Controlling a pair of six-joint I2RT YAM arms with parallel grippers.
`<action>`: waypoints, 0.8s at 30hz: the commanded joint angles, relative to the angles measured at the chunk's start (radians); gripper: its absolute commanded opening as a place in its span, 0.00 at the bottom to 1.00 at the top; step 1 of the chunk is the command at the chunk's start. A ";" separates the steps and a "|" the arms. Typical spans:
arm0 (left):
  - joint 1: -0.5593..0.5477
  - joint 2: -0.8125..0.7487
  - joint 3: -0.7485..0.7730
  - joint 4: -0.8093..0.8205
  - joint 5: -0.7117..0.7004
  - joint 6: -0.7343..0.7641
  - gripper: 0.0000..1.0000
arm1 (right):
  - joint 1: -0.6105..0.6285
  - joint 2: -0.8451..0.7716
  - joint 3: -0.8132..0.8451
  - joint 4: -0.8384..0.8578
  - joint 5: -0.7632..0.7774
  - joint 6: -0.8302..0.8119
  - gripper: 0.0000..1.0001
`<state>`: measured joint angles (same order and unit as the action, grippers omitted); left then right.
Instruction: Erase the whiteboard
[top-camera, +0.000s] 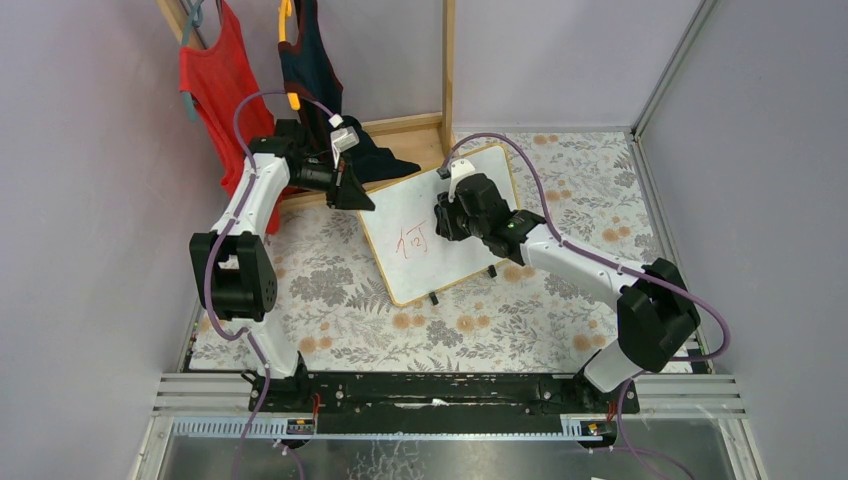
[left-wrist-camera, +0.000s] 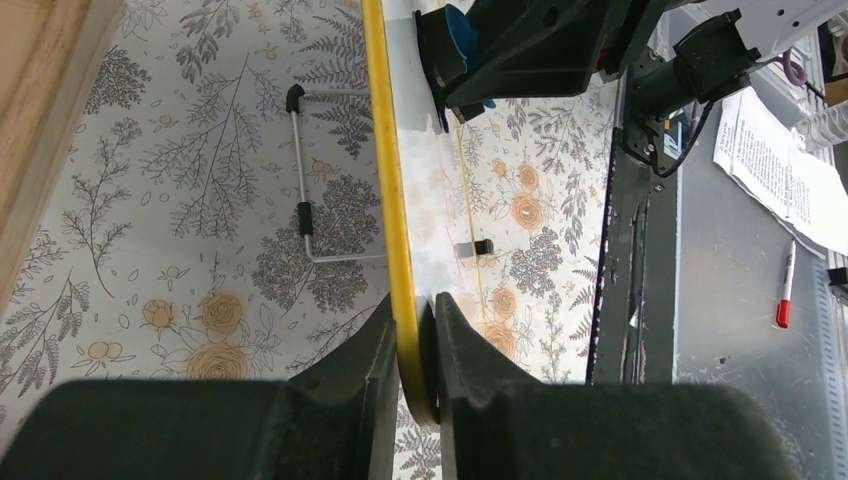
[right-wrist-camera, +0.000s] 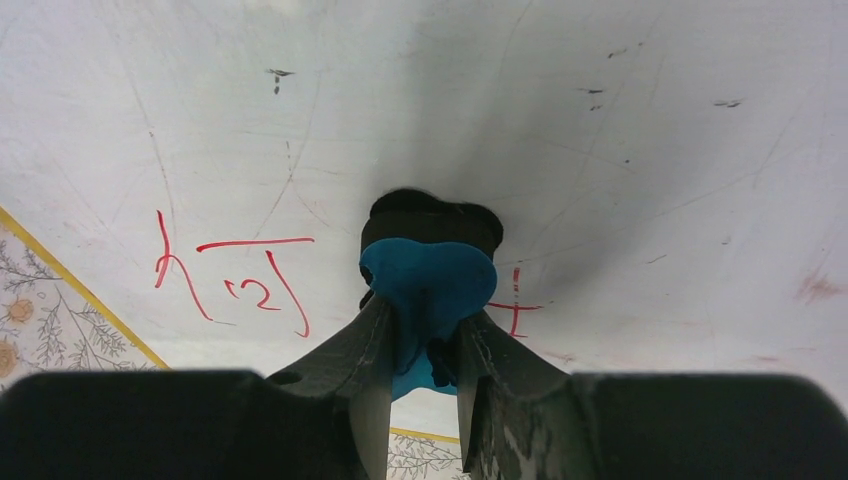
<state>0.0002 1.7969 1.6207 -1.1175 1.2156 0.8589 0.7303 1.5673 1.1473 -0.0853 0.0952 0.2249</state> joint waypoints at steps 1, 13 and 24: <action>-0.044 0.030 0.019 -0.034 -0.077 0.123 0.00 | -0.035 0.001 0.038 -0.002 0.123 -0.015 0.00; -0.044 0.088 0.114 -0.141 -0.098 0.202 0.00 | -0.126 -0.064 0.016 -0.055 0.262 -0.042 0.00; -0.043 0.069 0.092 -0.151 -0.087 0.213 0.00 | -0.074 -0.031 0.032 -0.012 0.060 -0.008 0.00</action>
<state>-0.0128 1.8618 1.7241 -1.2572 1.1934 0.9619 0.6193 1.5299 1.1473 -0.1436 0.2367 0.2024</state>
